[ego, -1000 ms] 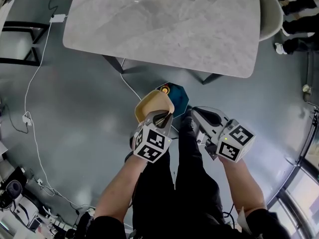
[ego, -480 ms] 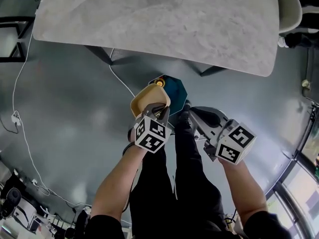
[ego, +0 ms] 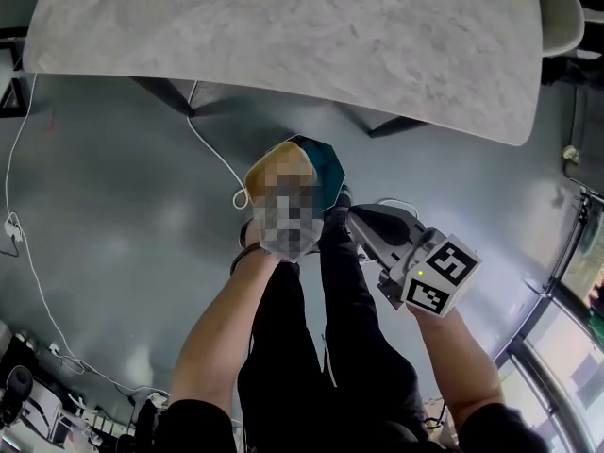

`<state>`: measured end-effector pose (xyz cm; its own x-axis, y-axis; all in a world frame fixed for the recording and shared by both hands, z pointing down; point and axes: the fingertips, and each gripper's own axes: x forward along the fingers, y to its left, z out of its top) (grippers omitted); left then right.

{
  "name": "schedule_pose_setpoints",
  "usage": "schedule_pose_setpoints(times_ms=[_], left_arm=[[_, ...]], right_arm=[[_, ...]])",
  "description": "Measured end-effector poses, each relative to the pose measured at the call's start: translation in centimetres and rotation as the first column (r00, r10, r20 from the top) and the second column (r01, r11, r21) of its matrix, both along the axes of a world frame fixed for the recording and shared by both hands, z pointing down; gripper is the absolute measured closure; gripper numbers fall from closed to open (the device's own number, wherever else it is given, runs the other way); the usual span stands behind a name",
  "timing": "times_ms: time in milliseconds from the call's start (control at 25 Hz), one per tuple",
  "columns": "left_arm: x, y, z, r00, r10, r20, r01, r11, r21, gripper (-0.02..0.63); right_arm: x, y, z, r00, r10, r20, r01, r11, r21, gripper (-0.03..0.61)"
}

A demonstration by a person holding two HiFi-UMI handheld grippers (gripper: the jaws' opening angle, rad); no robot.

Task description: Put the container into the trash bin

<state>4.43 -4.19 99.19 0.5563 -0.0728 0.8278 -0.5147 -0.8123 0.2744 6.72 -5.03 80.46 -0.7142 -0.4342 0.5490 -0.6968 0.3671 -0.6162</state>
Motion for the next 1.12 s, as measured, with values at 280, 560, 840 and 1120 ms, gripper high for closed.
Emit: schedule_pose_setpoints(times_ms=[280,560,840,1120], left_arm=[[-0.3,0.5,0.8,0.999,-0.05,0.005,0.05,0.998,-0.04,0.423],[-2.0,0.2,-5.5,0.983,-0.169,-0.064,0.165,0.984,-0.071,0.425],[-4.4,-2.1,-17.5,0.946,-0.287,-0.149,0.288,0.958,-0.018,0.445],[-7.6,-6.5,-31.1,0.882,-0.39,-0.264,0.428,0.898,0.102,0.459]], right_arm=[[0.6,0.1,-0.7,1.0,-0.02,-0.018,0.019,1.0,-0.01,0.583],[-0.1,-1.7,-5.5,1.0,-0.03,-0.01,0.03,0.999,0.041,0.583],[-0.8,-2.9,-14.3,0.999,-0.051,-0.004,0.051,0.993,0.105,0.583],[-1.4,-3.5,-23.3,0.998,-0.06,0.009,0.058,0.983,0.176,0.583]])
